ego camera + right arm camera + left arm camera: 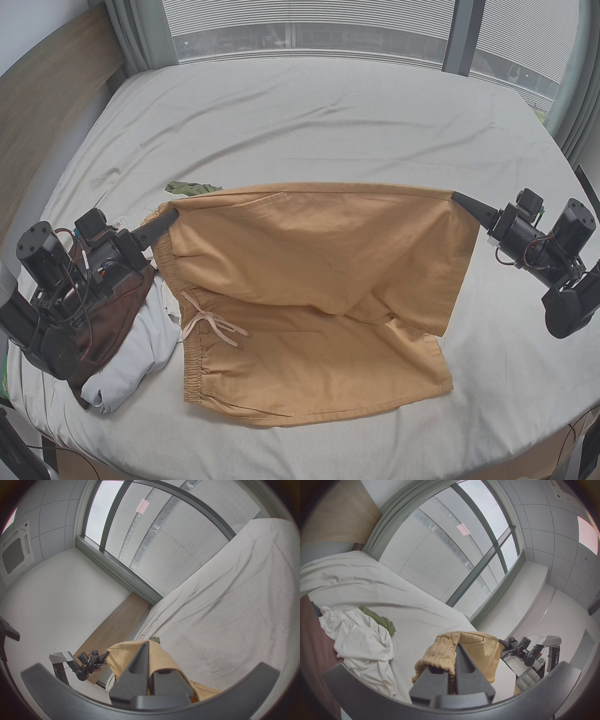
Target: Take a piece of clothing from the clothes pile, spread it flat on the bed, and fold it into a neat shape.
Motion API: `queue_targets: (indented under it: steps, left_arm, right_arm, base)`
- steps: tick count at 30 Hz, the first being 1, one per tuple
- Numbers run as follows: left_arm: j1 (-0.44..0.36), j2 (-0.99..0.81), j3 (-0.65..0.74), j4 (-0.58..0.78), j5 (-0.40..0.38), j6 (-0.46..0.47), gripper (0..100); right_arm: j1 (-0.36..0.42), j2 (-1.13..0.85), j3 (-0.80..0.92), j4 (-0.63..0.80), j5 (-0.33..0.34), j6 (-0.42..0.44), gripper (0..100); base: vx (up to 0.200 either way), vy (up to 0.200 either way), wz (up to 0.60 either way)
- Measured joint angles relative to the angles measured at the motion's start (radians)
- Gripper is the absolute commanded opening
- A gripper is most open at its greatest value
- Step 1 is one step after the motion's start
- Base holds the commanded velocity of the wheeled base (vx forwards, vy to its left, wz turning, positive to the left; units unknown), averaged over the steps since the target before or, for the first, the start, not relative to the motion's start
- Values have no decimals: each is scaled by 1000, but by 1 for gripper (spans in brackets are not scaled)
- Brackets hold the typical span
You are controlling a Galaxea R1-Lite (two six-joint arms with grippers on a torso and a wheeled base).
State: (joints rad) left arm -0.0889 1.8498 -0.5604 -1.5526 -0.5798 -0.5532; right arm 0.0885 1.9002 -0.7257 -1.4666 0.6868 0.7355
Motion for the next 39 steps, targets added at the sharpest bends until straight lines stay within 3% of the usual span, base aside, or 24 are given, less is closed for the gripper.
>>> queue_targets:
  steps: [10,17,34,39]
  left_arm:
    - [-3,44,-12,0,11,-1,0]
    - [-3,104,-62,0,93,-3,0]
    - [-15,224,-182,0,169,-6,0]
    - [-18,247,-211,0,178,-45,0]
  right_arm:
    - [-4,79,-133,55,0,0,0]
    - [-6,139,-223,80,0,0,0]
    - [-30,265,-396,128,0,2,0]
    - [-36,301,-454,153,0,2,0]
  base:
    - [0,0,0]
    - [0,0,0]
    - [0,0,0]
    - [0,0,0]
